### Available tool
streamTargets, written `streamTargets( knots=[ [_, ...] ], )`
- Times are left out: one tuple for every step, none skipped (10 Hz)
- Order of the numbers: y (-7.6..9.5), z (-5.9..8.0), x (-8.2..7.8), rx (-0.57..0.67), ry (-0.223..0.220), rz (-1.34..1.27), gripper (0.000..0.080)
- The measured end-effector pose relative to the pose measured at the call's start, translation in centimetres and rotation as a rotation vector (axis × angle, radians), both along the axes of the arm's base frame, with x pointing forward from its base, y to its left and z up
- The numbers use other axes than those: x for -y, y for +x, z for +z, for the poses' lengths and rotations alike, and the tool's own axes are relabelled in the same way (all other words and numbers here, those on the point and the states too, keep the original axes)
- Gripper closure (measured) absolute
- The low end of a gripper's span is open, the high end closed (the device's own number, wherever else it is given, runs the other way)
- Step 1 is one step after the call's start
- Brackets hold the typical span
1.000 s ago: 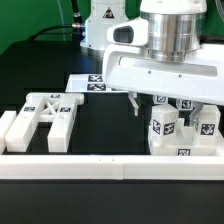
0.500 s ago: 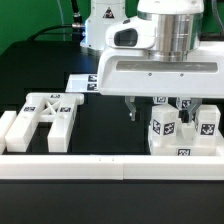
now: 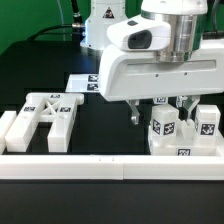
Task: Assemble chair
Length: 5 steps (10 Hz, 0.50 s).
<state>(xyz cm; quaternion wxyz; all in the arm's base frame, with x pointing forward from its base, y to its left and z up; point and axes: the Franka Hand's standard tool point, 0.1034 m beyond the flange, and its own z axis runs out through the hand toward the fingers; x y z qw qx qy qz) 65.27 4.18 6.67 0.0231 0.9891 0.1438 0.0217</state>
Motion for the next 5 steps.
streamTargets(
  knots=[
    [0.0, 0.0, 0.08, -0.002, -0.006, 0.036, 0.015],
    [0.01, 0.0, 0.24, -0.004, -0.01, 0.095, 0.015],
    [0.01, 0.0, 0.25, -0.003, -0.009, 0.074, 0.0275],
    [0.01, 0.0, 0.27, -0.003, -0.009, 0.073, 0.0275],
    [0.01, 0.01, 0.28, -0.003, -0.009, 0.073, 0.0482]
  ],
)
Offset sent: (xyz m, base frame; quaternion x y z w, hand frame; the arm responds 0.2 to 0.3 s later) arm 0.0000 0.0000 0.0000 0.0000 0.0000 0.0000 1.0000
